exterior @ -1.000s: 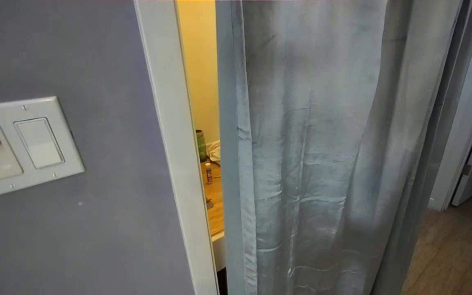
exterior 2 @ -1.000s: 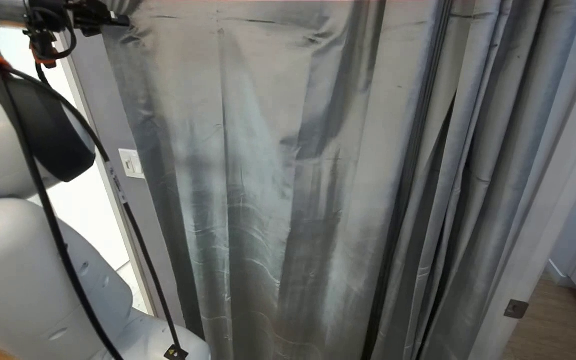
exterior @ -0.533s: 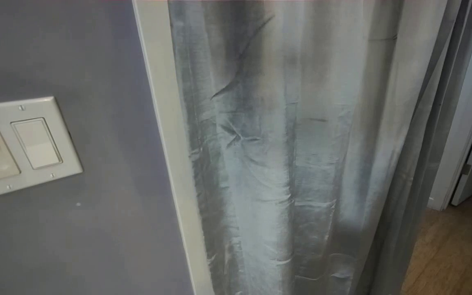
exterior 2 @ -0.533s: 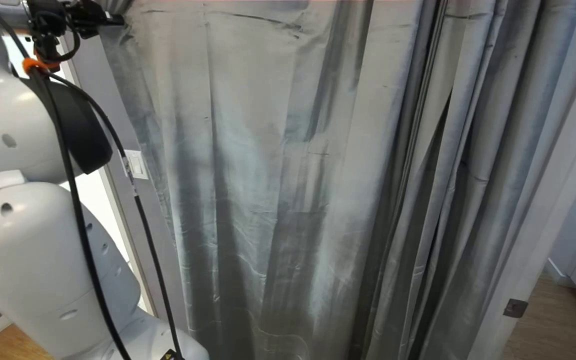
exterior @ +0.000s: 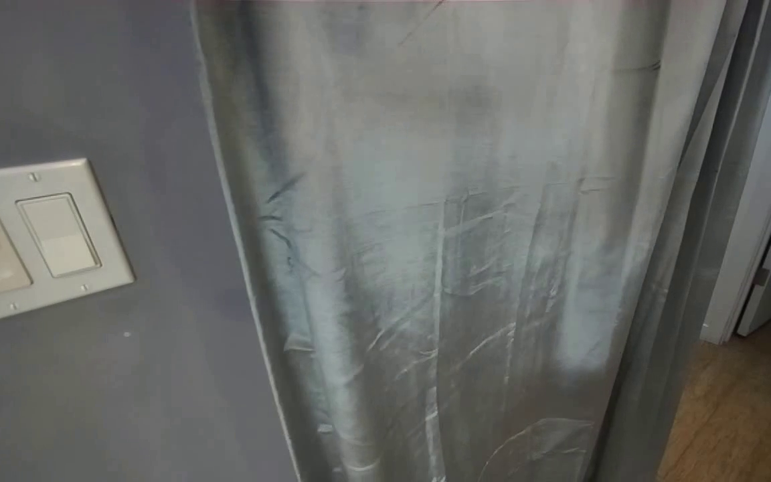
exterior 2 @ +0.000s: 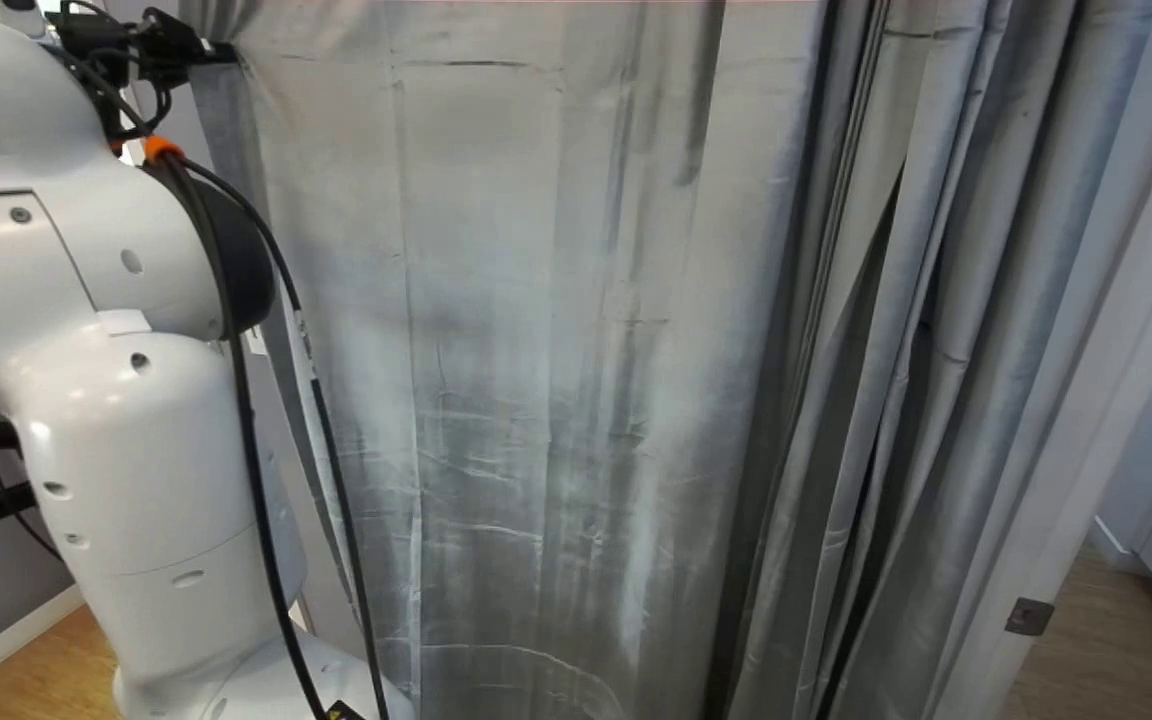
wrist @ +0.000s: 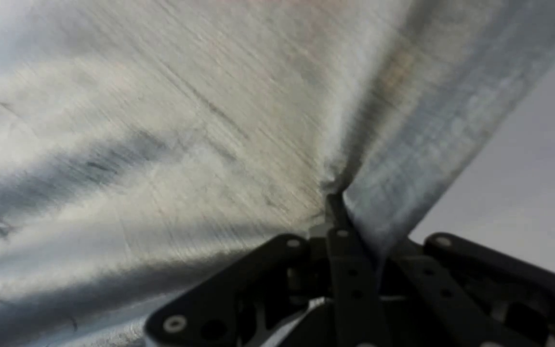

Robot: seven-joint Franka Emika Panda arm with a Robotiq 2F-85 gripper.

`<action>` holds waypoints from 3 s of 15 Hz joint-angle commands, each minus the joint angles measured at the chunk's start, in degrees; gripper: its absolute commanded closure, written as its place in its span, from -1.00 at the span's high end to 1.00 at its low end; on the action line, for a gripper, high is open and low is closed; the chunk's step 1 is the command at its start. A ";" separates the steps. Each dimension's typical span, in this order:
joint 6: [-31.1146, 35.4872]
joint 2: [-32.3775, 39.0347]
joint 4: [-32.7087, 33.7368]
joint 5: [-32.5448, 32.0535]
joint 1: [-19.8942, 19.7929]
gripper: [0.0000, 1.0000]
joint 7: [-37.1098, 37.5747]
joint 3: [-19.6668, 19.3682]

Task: Pull the closet curtain to the left

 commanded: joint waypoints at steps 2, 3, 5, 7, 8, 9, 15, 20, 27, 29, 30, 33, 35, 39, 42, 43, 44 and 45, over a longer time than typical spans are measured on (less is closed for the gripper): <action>-0.26 9.62 -1.49 -5.39 6.14 -0.96 3.61 3.79; -0.32 10.73 -1.32 -6.87 7.33 -0.96 3.59 3.61; -0.71 12.88 -0.78 -9.96 9.94 -0.96 3.37 2.90; -1.23 15.12 -0.05 -12.92 12.77 -0.96 2.98 2.07; -1.56 16.30 0.52 -14.37 14.31 -0.96 2.85 1.57; -1.93 17.46 1.12 -15.75 15.86 -0.96 2.54 1.05; -1.33 20.50 7.34 -17.67 30.42 -0.96 1.96 -12.31; -0.52 22.95 13.10 -17.94 39.72 -0.96 3.13 -21.03; -3.17 27.73 21.41 -18.09 42.88 -0.46 3.21 -22.58; -3.27 28.37 23.30 -17.80 43.09 -0.46 3.38 -22.37; -3.12 28.60 24.01 -17.78 43.21 -0.46 3.88 -22.27; -0.40 27.02 25.59 -13.92 46.97 -0.46 7.74 -29.07; -3.39 28.64 27.93 -14.75 46.84 -0.46 6.11 -26.41; -14.22 28.41 28.60 -15.18 49.05 -0.46 -1.50 -28.33; -21.84 28.24 29.58 -14.03 49.25 -0.46 -3.72 -27.96; -20.94 26.68 30.18 -8.99 52.02 -0.46 -1.20 -33.42; -21.30 26.67 31.20 -7.98 52.66 -0.46 0.95 -34.26; -21.41 26.15 31.78 -7.02 53.80 -0.46 2.98 -36.43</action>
